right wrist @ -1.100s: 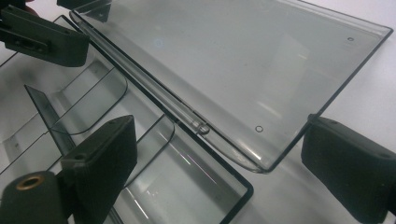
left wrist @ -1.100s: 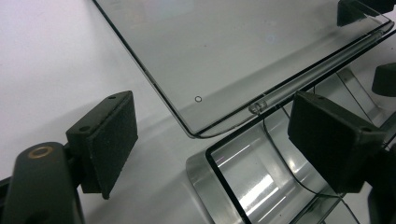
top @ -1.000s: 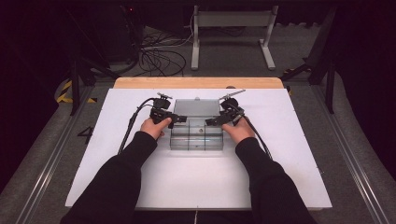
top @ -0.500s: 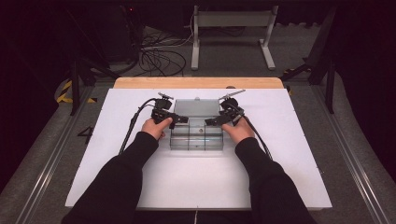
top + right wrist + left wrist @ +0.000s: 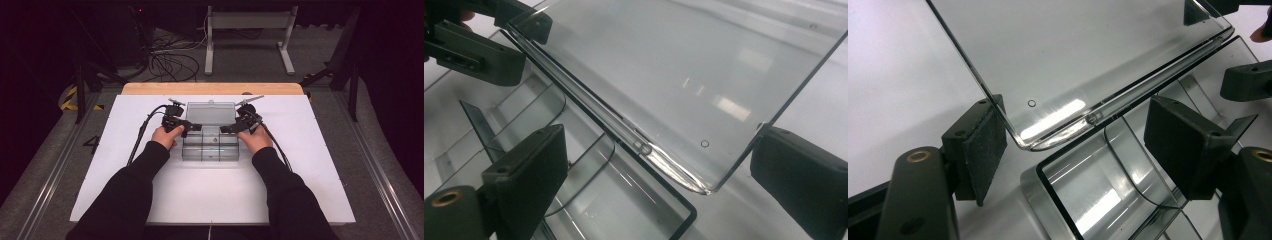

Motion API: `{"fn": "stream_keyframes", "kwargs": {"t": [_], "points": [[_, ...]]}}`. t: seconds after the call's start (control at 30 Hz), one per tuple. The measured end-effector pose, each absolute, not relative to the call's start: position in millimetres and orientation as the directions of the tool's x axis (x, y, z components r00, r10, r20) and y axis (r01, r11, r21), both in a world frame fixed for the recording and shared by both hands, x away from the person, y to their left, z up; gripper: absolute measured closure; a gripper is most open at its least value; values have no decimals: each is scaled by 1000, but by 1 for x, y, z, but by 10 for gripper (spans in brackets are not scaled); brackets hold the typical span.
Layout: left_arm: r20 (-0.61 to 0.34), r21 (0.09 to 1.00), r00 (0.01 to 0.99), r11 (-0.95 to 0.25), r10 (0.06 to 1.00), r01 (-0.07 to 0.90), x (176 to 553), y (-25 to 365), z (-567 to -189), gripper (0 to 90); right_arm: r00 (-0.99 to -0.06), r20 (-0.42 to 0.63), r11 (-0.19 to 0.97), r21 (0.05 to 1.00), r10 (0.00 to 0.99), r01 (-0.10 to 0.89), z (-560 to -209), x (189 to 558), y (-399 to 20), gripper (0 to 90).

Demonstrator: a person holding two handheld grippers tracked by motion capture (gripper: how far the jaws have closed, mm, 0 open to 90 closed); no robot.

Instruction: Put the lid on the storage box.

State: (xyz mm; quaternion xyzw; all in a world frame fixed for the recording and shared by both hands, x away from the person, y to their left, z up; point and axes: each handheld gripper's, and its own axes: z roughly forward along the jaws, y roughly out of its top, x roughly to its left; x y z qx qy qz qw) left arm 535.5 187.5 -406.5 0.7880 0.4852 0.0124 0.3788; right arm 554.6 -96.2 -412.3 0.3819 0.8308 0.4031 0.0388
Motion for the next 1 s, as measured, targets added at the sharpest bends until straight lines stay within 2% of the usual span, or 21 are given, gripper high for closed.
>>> {"fn": "stream_keyframes", "kwargs": {"t": [1.0], "points": [[-326,675,550,-219,769,705,530,189,-393,252,-721,220,346,761,657,548,-388,548,-101,80]]}}
